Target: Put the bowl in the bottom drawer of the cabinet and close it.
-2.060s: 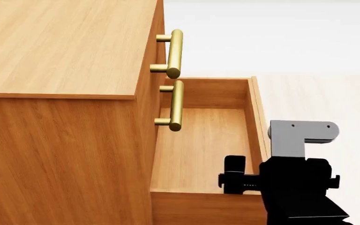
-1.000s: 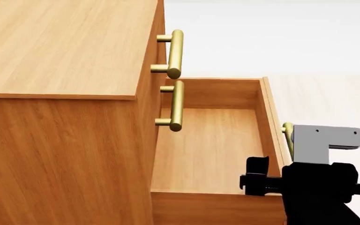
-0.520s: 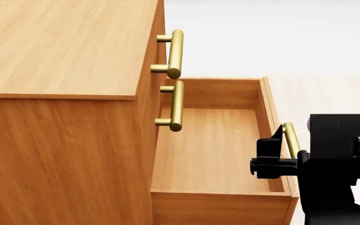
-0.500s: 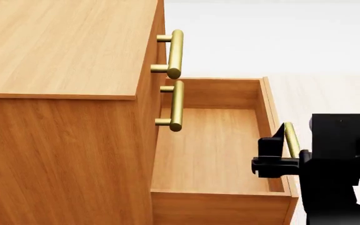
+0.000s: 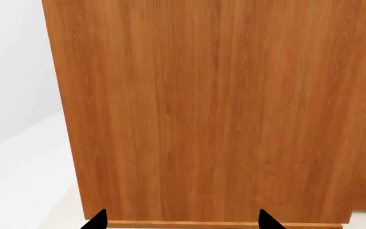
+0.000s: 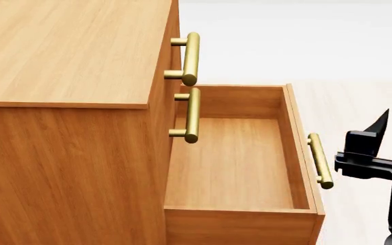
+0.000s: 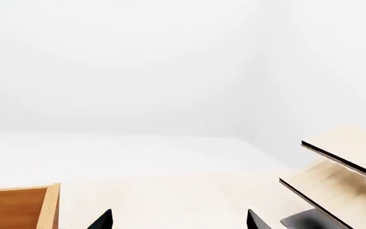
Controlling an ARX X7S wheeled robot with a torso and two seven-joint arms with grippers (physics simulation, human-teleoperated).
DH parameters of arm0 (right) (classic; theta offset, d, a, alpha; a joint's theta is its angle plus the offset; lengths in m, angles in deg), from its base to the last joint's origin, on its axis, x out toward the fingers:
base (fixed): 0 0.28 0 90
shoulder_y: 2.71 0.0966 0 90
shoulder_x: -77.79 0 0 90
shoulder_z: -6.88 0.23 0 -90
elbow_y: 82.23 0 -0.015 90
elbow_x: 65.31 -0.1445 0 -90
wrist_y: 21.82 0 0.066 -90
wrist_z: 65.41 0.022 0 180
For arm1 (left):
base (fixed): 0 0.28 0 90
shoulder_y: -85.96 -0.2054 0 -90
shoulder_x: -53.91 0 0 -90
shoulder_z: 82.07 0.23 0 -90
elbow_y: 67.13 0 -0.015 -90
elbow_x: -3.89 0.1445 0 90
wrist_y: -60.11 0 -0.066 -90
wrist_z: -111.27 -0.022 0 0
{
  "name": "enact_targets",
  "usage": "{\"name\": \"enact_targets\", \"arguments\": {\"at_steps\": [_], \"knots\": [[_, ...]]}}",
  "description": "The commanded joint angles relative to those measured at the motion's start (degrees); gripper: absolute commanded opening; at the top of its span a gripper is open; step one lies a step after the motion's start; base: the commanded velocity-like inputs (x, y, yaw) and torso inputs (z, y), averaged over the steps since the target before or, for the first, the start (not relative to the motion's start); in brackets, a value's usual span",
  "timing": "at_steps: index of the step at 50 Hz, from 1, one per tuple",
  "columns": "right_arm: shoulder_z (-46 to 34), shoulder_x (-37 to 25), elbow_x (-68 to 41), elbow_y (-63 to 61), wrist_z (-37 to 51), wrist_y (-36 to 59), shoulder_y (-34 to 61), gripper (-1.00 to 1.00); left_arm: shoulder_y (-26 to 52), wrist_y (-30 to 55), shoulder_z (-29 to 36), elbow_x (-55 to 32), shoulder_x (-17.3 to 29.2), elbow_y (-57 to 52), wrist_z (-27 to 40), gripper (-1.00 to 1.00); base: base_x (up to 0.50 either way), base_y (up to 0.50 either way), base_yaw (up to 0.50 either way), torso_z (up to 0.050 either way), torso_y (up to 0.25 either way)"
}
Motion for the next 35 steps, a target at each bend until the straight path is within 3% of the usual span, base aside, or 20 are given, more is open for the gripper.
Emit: {"name": "enact_targets", "arguments": {"at_steps": [1,35], "knots": [[4.17,-0.47,1.25,-3.18,3.57,1.4,-1.86,1.0,0.24,-2.24,0.66,0.85,-0.29,2.59,-0.34,1.0,0.0,0.0,0.0,0.0,0.0],[14.19,2.97,4.54,0.16,13.2,4.19,-3.28,1.0,0.74,-2.92,1.37,0.73,-0.04,3.75,-0.07,1.0,0.0,0.0,0.0,0.0,0.0]]}}
